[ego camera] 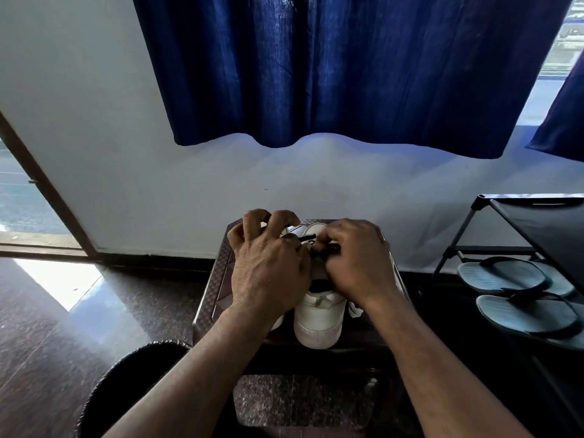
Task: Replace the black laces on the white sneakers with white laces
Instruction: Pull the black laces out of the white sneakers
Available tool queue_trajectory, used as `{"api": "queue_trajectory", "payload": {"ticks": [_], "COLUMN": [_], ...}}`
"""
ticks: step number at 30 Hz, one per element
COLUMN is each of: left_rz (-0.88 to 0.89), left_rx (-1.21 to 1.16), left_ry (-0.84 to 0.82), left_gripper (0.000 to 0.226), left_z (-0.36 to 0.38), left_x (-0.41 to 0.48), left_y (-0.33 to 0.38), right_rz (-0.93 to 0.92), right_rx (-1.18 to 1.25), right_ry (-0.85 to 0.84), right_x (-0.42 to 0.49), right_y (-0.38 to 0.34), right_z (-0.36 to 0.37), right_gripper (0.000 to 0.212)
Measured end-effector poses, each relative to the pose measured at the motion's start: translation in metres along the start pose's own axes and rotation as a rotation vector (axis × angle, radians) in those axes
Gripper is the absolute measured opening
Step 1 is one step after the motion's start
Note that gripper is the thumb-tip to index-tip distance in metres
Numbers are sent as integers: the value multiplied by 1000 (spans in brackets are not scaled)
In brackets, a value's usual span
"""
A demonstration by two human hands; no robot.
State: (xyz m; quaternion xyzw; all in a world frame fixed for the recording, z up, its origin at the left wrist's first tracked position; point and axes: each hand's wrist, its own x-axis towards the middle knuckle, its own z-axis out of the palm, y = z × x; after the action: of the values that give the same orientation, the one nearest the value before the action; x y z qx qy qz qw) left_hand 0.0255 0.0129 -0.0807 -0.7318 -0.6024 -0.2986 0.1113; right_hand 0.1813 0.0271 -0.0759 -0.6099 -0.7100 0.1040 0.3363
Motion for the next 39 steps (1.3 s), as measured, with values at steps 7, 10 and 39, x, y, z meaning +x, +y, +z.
{"api": "queue_trajectory", "payload": {"ticks": [7, 10, 39], "left_rz": [2, -19, -43], "left_rx": [7, -2, -117], "left_ry": [-1, 9, -46], "left_gripper": [27, 35, 18], "left_z": [0, 1, -11], "left_x": [1, 1, 15], "left_y": [1, -1, 8], "right_rz": [347, 367, 230], "right_rx": [486, 398, 301], "right_ry": [560, 284, 64], "right_x": [15, 11, -1], "right_y": [17, 19, 12], "right_z": [-43, -40, -14], "right_gripper": [17, 9, 31]}}
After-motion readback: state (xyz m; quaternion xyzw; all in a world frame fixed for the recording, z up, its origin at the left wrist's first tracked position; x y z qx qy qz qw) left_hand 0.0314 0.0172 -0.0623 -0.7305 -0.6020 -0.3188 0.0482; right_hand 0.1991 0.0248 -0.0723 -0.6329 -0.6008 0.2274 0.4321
